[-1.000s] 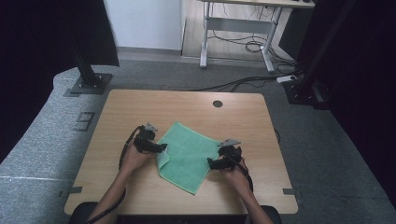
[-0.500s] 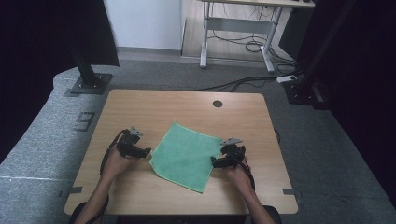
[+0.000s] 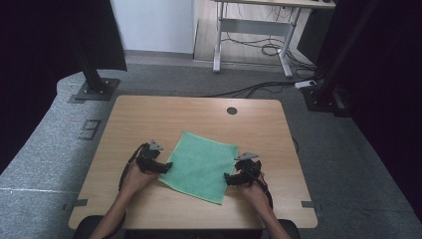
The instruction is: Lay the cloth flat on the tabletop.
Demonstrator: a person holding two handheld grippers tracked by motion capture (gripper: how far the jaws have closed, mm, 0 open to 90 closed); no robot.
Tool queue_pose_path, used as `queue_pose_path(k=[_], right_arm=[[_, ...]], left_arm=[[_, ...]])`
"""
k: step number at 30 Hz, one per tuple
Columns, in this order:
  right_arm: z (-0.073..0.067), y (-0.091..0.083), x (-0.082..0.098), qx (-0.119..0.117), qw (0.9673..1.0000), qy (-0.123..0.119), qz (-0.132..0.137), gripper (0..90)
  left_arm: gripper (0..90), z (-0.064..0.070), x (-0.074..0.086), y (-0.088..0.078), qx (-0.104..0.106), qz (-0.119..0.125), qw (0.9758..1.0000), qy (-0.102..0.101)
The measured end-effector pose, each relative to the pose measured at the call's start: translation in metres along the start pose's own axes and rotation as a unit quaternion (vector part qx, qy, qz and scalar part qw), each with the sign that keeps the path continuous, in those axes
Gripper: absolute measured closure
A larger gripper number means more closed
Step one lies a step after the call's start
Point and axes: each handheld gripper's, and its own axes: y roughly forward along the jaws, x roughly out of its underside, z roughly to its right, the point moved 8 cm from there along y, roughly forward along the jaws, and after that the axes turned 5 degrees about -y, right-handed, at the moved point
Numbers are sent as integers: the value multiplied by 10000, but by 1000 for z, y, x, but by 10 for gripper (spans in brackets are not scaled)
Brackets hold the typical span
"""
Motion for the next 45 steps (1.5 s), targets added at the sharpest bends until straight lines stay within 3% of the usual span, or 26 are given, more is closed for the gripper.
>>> queue_pose_path(k=[2, 3, 5, 9, 13, 15, 17, 18, 23, 24, 26, 28, 33, 41, 45], right_arm=[[1, 0, 0, 17, 10000, 26, -17, 0], [8, -1, 0, 199, 9998, -40, -63, 0], [14, -1, -1, 307, 9995, -39, -56, 0], [24, 1, -1, 332, 9994, 126, -25, 0], [38, 5, -4, 481, 9987, 169, -45, 0], [44, 7, -6, 520, 9985, 156, -48, 1], [48, 9, -8, 551, 9983, 190, -34, 3], [50, 11, -9, 558, 9982, 212, -27, 4], [55, 15, -12, 549, 9981, 268, -15, 5], [56, 16, -13, 548, 9981, 286, -15, 7], [55, 16, -14, 540, 9981, 281, -7, 14], [53, 17, -15, 510, 9983, 274, 10, 22], [51, 17, -16, 476, 9985, 253, 25, 26], [50, 16, -15, 323, 9989, 305, 123, 62], [48, 11, -16, 231, 9992, 262, 188, 63]], left_arm=[[150, 1, 2, -1, -51, 5, 10000, -17], [149, 3, 4, -3, -59, 12, 10000, -66], [148, 7, 7, -5, -70, 25, 9999, -125], [148, 16, 11, -7, -42, 39, 9999, -156], [149, 33, 13, -9, -24, 28, 10000, 35], [143, 35, 8, -8, -146, 105, 9997, 154], [144, 34, 5, -8, -181, 158, 9996, 159], [145, 30, -3, -5, -193, 278, 9994, 14], [138, 22, -6, 7, -280, 241, 9993, -93], [141, 19, -7, 8, -265, 274, 9991, -194], [143, 12, -9, 9, -479, 273, 9984, -145], [143, 5, -12, 10, -553, 269, 9979, -211], [142, 0, -13, 13, -444, 311, 9977, -407], [139, 1, -14, 10, -394, 348, 9980, -356], [124, 7, -17, -4, -84, 440, 9984, -331]])
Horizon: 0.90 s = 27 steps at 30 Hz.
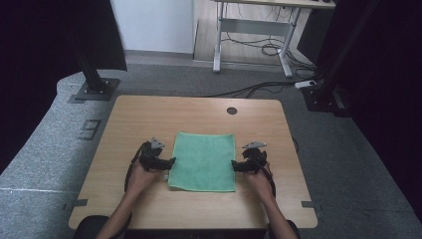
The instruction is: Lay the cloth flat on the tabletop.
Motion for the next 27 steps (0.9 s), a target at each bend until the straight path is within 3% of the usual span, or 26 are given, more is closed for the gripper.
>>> queue_pose_path(k=[1, 4, 5, 9, 14, 18, 27], right_arm=[[-1, -5, -1, -82, 9999, -42, 63, 59], [-3, -10, -1, -135, 9998, -98, 68, 50], [-5, -16, 0, -203, 9996, -150, 130, 43], [-9, -26, 4, -311, 9991, -232, 180, 0], [-13, -36, 10, -362, 9987, -284, 221, 0], [-15, -48, 20, -416, 9986, -256, 205, 0], [-13, -54, 42, -431, 9988, -221, 81, 0]], left_arm=[[108, 3, 1, -6, 111, -28, 9999, 43], [96, 6, 2, -13, 127, -2, 9998, 140], [76, 10, 7, -21, 217, -34, 9995, 248], [32, 10, 15, -35, 150, -48, 9988, 454], [15, 7, 23, -49, 161, 54, 9991, 380], [0, -2, 40, -59, 18, 112, 9991, 404], [0, -12, 63, -49, 3, -98, 9997, 227]])
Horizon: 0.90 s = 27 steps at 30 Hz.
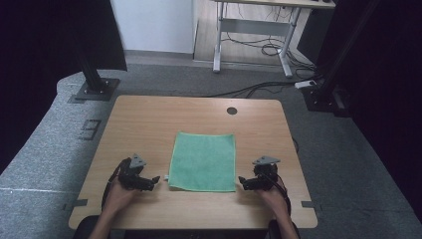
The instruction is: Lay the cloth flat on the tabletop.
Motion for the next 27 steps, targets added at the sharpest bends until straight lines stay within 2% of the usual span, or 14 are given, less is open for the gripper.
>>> queue_pose_path(k=[6, 11, 13, 14, 16, 27], right_arm=[[0, 7, 11, -56, 9999, -22, -110, 0], [-1, 11, 14, -152, 9998, 1, -104, 0], [-1, 12, 15, -108, 9999, -48, -80, 0], [-1, 13, 14, -87, 10000, -34, -11, 0], [-1, 14, 14, -50, 10000, -2, 65, 0], [0, 14, 14, -32, 10000, -2, 68, 0]], left_arm=[[0, -3, 6, 7, -50, -127, 9999, -8], [0, -3, 6, 8, -35, -143, 9999, -34], [0, -3, 6, 8, -18, -158, 9999, -62], [0, -4, 7, 8, 38, -202, 9996, -172], [0, -4, 7, 9, 29, -205, 9996, -180], [0, -5, 7, 9, -92, -197, 9993, -302]])
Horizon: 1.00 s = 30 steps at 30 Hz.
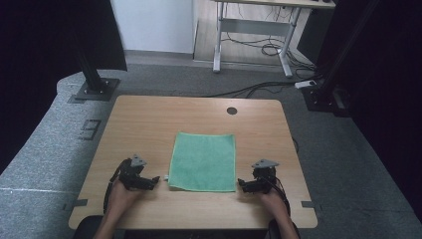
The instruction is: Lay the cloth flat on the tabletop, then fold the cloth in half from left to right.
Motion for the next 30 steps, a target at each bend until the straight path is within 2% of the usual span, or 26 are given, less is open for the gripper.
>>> queue_pose_path(k=[21, 27, 30], right_arm=[[0, 0, 0, -18, 10000, 3, 5, 0], [-1, -2, 0, -47, 10000, 55, -27, 0], [-3, -3, -1, -91, 9999, 94, -23, 0]], left_arm=[[0, 1, -5, 3, 59, -39, 10000, 2], [0, -4, -23, 3, 70, 130, 9999, -44], [0, -2, -34, 5, 146, 199, 9997, -26]])
